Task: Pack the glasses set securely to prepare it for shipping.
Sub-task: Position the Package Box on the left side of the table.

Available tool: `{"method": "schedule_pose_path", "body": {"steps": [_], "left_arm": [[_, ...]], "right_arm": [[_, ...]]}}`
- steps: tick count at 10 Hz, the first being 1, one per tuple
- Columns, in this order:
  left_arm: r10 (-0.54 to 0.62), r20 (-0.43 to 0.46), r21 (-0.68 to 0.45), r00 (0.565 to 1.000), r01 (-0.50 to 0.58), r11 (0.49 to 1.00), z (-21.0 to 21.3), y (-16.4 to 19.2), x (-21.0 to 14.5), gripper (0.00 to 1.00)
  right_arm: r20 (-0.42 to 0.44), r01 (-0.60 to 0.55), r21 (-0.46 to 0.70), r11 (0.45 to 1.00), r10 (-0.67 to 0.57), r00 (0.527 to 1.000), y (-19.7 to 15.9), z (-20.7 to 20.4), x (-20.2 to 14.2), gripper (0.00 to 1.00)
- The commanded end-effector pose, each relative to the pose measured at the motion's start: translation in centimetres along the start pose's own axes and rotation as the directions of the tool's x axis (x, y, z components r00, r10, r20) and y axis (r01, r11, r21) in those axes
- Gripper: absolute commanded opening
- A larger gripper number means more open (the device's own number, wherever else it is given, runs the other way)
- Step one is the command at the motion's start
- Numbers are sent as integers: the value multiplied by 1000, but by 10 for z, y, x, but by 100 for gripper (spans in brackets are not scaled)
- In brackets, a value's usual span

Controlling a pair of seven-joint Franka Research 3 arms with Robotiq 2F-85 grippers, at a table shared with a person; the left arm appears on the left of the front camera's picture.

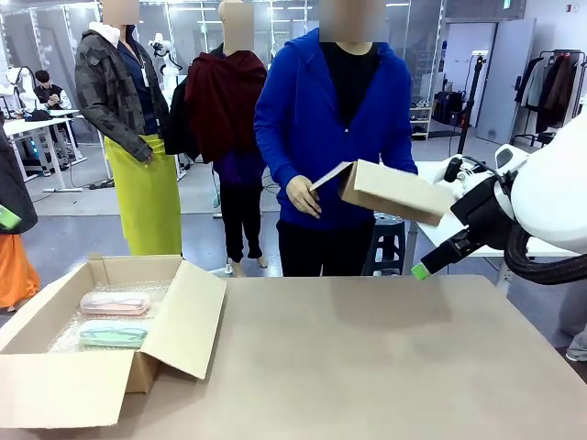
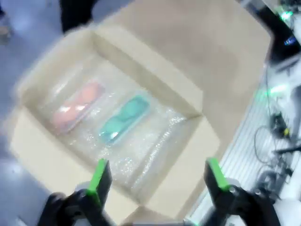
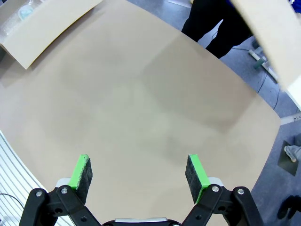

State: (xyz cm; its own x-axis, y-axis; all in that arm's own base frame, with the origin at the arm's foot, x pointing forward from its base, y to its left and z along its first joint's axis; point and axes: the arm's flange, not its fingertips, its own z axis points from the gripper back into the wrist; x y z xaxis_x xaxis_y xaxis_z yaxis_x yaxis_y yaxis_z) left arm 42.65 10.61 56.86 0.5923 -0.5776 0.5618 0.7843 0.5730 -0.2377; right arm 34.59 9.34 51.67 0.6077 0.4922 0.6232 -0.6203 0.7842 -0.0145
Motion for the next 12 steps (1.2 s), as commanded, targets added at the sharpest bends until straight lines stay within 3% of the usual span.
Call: {"method": "schedule_pose_path", "body": {"steps": [1,3,6,7,12], "left_arm": [[-158,-9,49,987,158,986,-53,-62,3,100],[-212,-61,108,975,218,970,-91,-98,20,100],[-267,-132,161,955,286,945,-123,-103,32,100],[-259,-86,141,962,269,953,-126,-100,31,100],[-291,-112,122,950,303,945,-119,-110,33,100]], "right_arm": [[7,14,-8,1000,-14,1000,4,-1,1,100],[7,14,-8,1000,-14,1000,4,-1,1,100],[7,14,-8,1000,-14,1000,4,-1,1,100],[7,14,-8,1000,-14,1000,4,-1,1,100],[7,14,-8,1000,-14,1000,4,-1,1,100]]}}
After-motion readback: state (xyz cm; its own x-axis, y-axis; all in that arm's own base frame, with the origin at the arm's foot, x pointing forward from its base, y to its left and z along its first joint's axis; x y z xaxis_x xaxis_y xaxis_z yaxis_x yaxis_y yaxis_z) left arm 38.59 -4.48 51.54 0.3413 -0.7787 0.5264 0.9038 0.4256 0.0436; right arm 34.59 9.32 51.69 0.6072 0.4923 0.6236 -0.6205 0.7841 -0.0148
